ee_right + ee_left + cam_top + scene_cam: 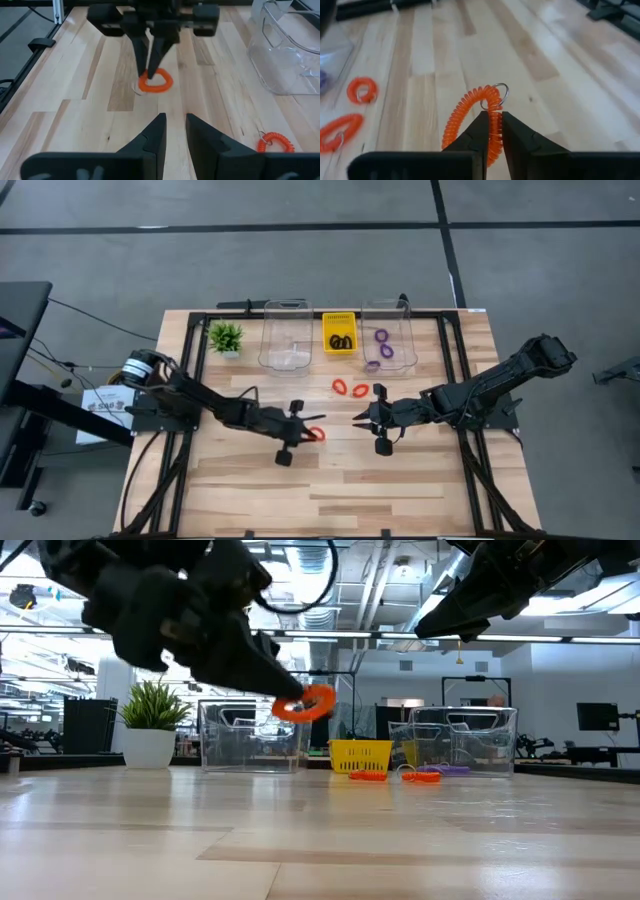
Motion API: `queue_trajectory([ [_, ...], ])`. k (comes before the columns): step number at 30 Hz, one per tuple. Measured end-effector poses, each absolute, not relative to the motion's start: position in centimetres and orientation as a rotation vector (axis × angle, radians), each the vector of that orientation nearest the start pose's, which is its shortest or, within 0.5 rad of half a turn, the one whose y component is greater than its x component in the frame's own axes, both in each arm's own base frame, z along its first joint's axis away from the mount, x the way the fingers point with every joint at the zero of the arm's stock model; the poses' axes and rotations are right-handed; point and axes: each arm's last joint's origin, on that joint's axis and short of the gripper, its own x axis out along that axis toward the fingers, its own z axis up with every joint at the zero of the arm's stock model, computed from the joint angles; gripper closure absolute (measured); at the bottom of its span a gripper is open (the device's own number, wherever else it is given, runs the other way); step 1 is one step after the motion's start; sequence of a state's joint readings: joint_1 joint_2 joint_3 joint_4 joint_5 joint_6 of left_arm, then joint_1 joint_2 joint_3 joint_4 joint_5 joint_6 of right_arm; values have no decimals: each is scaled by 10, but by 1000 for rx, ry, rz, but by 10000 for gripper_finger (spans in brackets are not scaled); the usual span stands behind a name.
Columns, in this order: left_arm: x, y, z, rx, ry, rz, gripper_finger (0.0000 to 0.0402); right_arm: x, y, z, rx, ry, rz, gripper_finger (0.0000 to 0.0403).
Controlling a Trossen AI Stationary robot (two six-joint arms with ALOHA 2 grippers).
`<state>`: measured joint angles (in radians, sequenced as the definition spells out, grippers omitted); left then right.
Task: Sort spring keychains
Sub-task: Put the left orange spring keychain into the left transparent bin
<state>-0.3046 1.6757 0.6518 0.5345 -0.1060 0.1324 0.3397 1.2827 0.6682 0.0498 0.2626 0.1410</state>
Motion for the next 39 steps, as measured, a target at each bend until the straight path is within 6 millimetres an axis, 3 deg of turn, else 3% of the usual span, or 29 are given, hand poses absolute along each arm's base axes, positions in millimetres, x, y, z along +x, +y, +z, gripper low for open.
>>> queue_trajectory([
  [5,295,-97,152,231,431,-244,360,248,80,213,-30,543,37,337],
  [23,295,-96,152,238,432,-210,360,248,80,213,-30,541,37,337],
  [26,295,-94,151,255,438,-145,360,248,80,213,-30,541,37,337],
  [33,294,-82,151,285,458,235,360,248,80,213,-30,541,37,337],
  [39,293,-83,151,280,457,229,360,248,80,213,-30,541,37,337],
])
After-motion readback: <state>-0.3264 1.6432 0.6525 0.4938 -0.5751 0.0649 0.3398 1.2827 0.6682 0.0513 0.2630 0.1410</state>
